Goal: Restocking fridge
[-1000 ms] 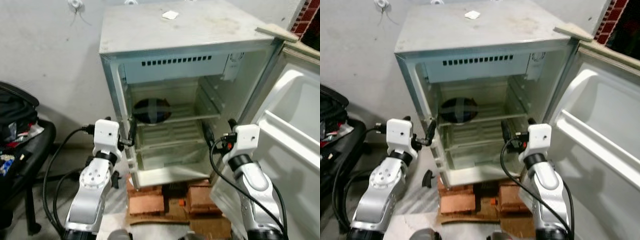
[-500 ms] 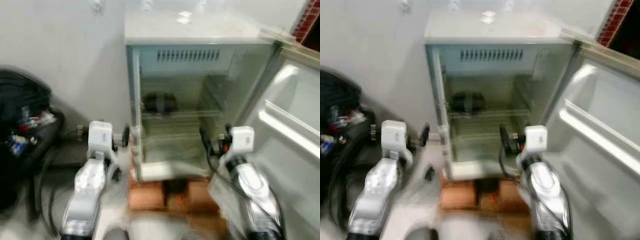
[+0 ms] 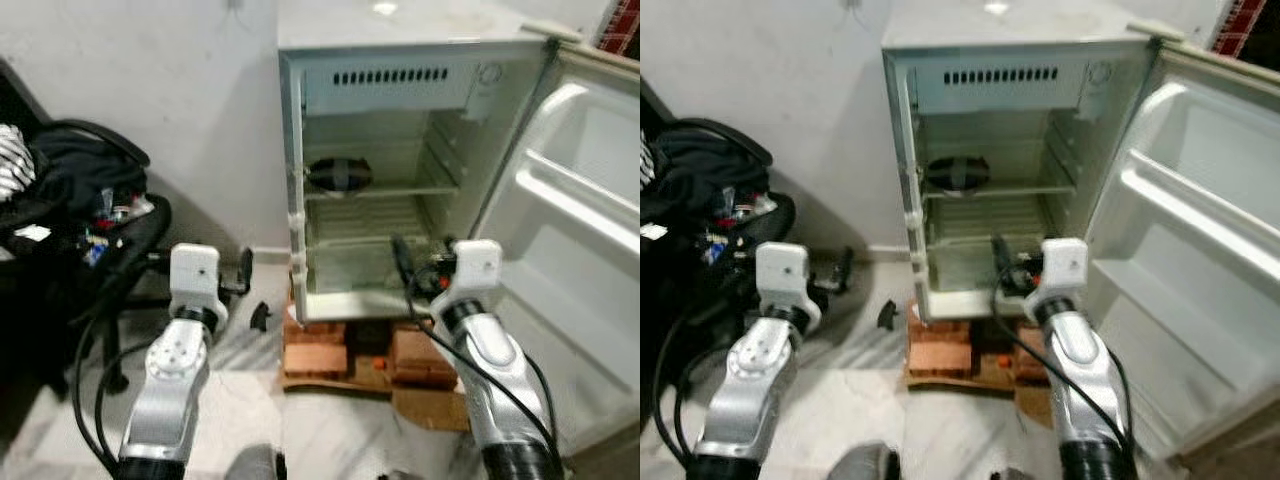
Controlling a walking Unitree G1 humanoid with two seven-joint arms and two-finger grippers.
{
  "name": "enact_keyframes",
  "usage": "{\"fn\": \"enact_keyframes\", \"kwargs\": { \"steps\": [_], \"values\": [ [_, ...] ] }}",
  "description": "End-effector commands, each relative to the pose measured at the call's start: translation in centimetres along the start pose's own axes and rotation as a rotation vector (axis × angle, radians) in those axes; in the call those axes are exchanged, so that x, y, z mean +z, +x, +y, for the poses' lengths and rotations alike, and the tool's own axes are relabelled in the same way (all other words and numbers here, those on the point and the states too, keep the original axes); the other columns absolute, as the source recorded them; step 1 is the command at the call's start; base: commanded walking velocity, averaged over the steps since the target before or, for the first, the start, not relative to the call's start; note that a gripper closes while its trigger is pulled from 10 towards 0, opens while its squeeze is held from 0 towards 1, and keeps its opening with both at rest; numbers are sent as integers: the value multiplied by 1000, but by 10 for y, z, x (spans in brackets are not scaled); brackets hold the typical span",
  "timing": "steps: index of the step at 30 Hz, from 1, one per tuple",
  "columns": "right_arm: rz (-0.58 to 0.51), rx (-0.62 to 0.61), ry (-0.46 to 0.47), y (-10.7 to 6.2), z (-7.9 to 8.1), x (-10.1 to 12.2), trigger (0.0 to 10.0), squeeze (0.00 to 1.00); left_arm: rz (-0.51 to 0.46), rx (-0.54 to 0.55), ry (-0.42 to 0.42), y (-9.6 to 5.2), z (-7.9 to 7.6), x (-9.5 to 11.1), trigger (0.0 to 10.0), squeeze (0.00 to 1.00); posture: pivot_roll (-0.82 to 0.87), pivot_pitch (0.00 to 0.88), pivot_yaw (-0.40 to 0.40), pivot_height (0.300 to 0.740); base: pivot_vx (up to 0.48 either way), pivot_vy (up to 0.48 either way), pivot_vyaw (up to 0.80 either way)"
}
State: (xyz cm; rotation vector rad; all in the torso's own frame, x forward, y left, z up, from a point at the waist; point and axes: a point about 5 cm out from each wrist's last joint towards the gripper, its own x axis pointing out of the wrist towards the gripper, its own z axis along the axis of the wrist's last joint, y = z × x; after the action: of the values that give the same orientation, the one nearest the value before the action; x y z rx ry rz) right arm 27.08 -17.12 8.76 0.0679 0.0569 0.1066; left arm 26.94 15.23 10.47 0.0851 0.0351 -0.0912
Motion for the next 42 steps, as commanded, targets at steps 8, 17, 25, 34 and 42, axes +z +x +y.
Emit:
{"fn": "enact_keyframes", "kwargs": {
  "steps": [8, 17, 25, 34, 42],
  "values": [
    [-74, 30, 5, 14, 12, 21, 10000, 0, -12, 6, 18, 8, 6, 6, 10000, 0, 23, 0, 22, 740, -140, 0, 0],
    [-41, -46, -16, 13, 3, 14, 10000, 0, -8, -19, 0, 4, -1, 4, 10000, 0, 21, 0, 19, 740, 0, -198, 0],
    [-47, -78, -115, 18, 2, 18, 10000, 0, -15, -24, 0, 8, 1, 7, 10000, 0, 14, 0, 24, 740, 0, -480, 0],
    [-15, -49, -86, 16, 8, 11, 10000, 0, -9, -34, 2, 6, -1, 6, 10000, 0, 20, 0, 24, 740, 0, -480, 0],
    [91, 203, -57, 4, 30, -5, 10000, 0, 1, -46, 5, 3, -2, 4, 10000, 0, 19, 0, 24, 740, 0, -480, 0]
  ]
}}
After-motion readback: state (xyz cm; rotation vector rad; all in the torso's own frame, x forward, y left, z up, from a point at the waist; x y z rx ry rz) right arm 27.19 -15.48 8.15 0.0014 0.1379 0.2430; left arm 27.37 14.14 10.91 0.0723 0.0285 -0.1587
